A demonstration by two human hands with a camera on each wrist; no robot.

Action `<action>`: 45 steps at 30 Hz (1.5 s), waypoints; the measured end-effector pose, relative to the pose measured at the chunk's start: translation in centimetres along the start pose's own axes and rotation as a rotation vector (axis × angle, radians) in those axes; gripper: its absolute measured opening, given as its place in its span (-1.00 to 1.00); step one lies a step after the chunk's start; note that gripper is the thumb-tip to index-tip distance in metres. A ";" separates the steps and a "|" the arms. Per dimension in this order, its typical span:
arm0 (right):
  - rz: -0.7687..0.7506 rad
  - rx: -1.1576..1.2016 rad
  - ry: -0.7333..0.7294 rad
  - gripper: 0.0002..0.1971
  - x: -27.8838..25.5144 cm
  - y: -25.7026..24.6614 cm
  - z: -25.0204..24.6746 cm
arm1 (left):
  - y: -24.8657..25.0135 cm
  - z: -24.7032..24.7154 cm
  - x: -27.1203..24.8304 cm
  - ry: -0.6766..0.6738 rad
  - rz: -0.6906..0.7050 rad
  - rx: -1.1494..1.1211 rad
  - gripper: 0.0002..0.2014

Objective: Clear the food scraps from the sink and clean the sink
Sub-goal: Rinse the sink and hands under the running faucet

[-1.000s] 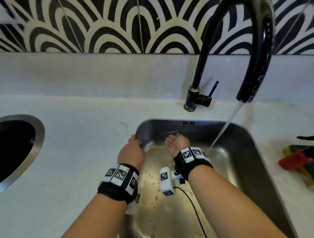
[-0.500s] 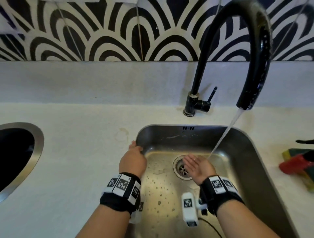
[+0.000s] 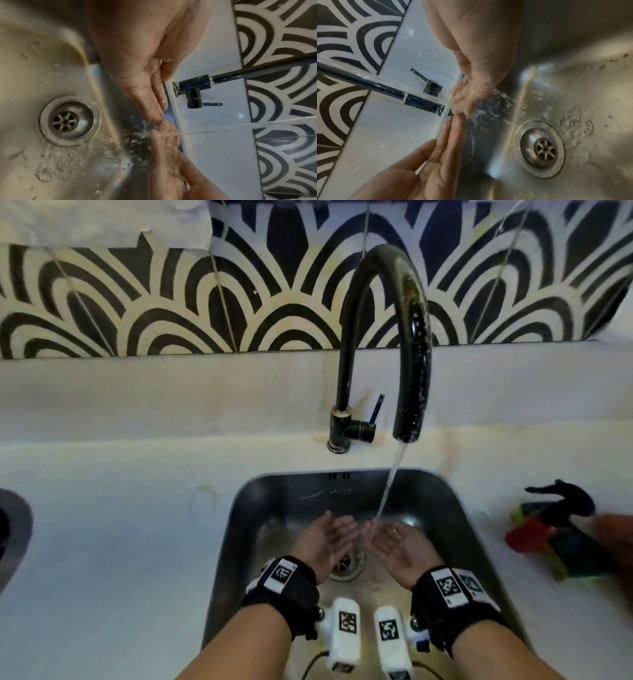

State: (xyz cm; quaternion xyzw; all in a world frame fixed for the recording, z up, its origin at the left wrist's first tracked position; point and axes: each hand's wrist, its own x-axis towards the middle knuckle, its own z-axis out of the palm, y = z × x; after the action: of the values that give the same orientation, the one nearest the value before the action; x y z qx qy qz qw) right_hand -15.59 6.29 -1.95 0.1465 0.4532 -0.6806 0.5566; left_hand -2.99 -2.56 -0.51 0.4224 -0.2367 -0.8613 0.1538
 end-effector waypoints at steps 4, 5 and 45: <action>0.035 -0.065 0.000 -0.66 -1.0 -1.6 -1.5 | -1.8 0.9 1.6 -0.005 -0.111 -0.016 -0.55; 0.052 -0.091 0.007 -0.66 -1.2 -1.7 -2.0 | -2.2 1.1 1.9 0.000 -0.130 -0.006 -0.56; 0.184 -0.141 0.016 -0.64 3.1 1.6 -0.5 | 4.9 -8.6 -3.4 0.737 0.611 1.619 -0.64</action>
State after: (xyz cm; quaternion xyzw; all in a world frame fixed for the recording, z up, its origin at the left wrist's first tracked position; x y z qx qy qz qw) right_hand -15.38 4.81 -5.12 0.1533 0.4892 -0.5919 0.6219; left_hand 6.27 -7.52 -0.22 0.5665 -0.8006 -0.1689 0.0980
